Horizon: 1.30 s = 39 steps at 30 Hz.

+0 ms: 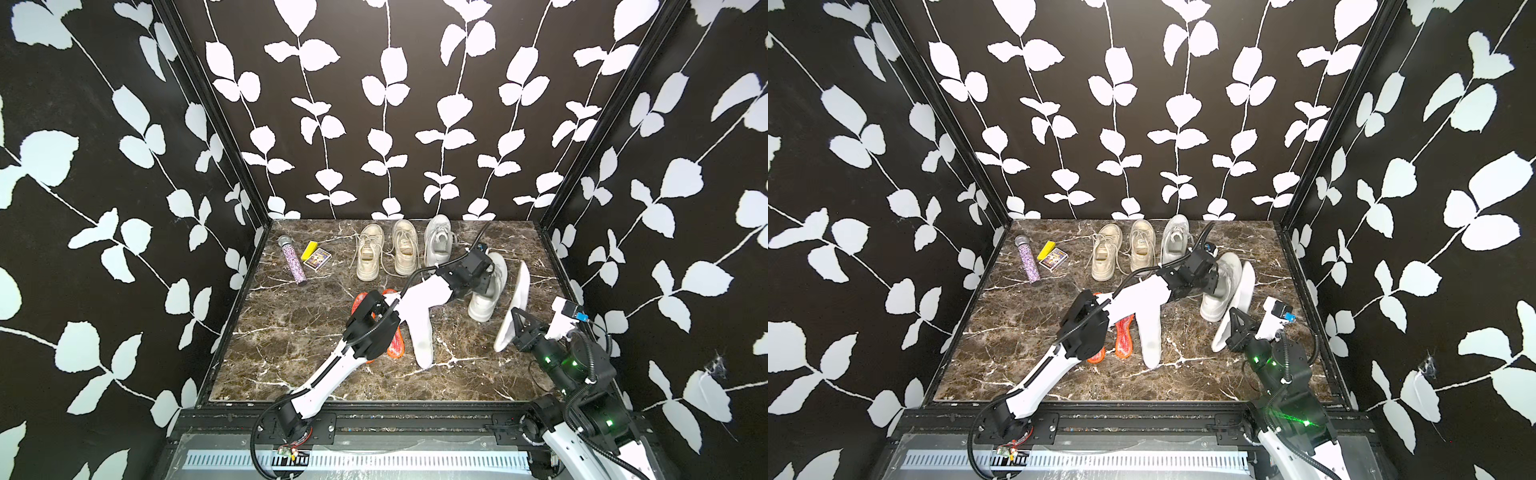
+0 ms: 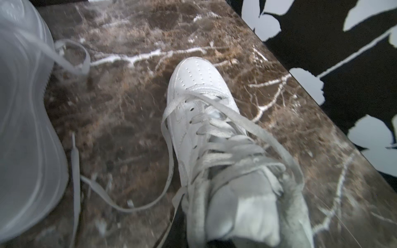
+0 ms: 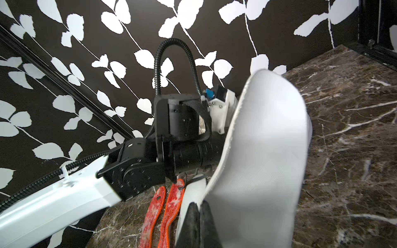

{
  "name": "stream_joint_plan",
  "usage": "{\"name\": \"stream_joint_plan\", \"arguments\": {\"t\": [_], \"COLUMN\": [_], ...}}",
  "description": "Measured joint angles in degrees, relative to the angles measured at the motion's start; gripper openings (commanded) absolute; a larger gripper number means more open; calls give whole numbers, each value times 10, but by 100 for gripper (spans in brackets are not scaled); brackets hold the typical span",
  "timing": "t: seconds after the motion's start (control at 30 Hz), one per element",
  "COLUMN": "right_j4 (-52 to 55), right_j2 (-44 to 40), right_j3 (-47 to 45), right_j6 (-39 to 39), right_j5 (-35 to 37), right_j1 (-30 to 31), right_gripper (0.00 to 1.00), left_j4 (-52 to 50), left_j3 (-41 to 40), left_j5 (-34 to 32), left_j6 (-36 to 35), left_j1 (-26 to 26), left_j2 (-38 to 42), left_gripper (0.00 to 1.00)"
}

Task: Remove the insole from the shoe
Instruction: Place the shoe at the center of the board.

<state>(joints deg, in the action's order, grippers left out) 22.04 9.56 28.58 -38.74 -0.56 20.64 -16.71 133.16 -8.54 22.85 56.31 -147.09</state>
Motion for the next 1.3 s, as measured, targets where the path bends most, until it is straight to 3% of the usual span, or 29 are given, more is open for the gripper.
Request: {"name": "stream_joint_plan", "arguments": {"t": [0.17, 0.47, 0.73, 0.93, 1.3], "right_j4": [28, 37, -1, -40, -80], "right_j2": [-5, 12, 94, 173, 246], "right_j3": [-7, -68, -118, -125, -125], "right_j6": [0, -5, -28, -21, 11], "right_j5": [-1, -25, -72, -101, -106], "right_j1": [0, 0, 0, 9, 55], "right_gripper": [0, 0, 0, 0, 0], "left_j4": [-3, 29, 62, 85, 122], "left_j3": [94, 141, 176, 176, 172], "left_j5": [-14, -36, -63, -73, -76], "left_j6": [-41, -128, -165, -171, -181], "left_j1": [-16, -36, -57, -71, -75], "left_j2": [-60, -94, -120, -124, -124], "left_gripper": [0, 0, 0, 6, 41]}}
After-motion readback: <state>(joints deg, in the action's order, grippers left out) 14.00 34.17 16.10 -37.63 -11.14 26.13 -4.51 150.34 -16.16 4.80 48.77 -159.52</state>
